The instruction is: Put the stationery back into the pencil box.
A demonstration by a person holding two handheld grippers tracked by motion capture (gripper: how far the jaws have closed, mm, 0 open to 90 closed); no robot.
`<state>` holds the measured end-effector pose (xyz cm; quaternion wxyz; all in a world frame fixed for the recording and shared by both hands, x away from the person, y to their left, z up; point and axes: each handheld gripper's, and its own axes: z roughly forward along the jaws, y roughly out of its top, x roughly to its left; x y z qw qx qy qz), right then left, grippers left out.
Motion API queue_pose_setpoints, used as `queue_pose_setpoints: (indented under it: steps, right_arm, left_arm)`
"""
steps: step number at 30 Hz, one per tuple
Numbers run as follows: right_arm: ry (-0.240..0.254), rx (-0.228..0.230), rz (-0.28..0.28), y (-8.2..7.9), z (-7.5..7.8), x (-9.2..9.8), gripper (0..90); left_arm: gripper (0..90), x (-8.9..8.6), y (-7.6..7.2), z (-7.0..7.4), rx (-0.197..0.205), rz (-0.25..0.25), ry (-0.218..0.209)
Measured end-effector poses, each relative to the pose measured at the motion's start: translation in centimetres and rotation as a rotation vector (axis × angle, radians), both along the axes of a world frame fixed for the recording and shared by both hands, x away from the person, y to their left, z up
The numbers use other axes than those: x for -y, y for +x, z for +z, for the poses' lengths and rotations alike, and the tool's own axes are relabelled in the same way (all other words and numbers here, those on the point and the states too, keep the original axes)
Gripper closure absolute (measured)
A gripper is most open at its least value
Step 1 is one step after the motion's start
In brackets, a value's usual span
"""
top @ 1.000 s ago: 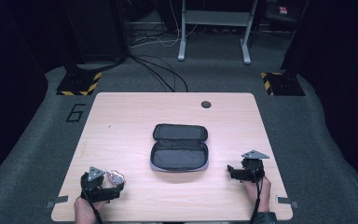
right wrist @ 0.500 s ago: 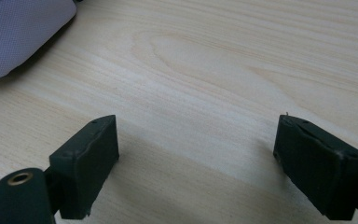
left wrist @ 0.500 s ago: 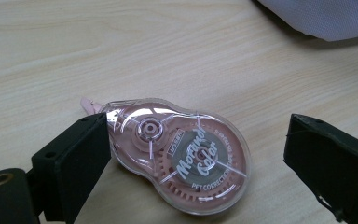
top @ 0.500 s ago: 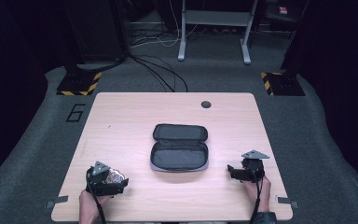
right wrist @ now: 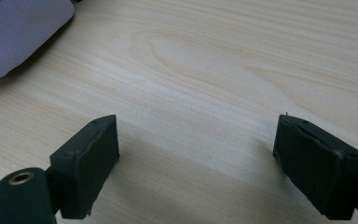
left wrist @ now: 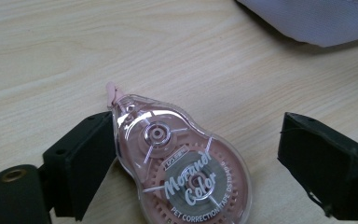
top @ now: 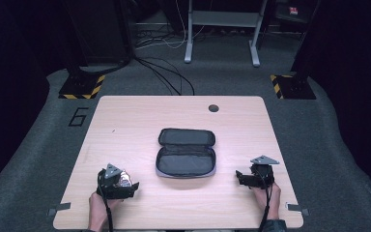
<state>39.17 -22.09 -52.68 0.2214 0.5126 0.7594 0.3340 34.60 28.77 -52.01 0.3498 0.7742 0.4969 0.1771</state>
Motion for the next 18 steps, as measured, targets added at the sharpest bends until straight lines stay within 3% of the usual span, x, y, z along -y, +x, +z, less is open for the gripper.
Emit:
queue_pose_setpoints:
  steps: [8,14,17,18]
  right_arm:
    - [0.008,-0.001,-0.005,0.0,0.0,-0.1,14.1]
    - [0.006,0.001,-0.003,0.0,0.0,0.0,14.3]
    - [0.006,0.002,-0.003,0.0,0.0,0.0,14.3]
    - [0.006,0.001,-0.003,0.0,0.0,0.0,14.3]
  left_arm:
    - [15.6,-0.8,-0.5,-0.4,0.019,0.059,0.010]
    - [15.6,-1.7,-1.1,-0.4,0.004,0.072,0.018]
    - [15.9,-2.3,-1.4,-0.5,0.018,0.089,0.020]
    - [16.0,-2.5,-1.6,-0.3,0.003,0.086,0.021]
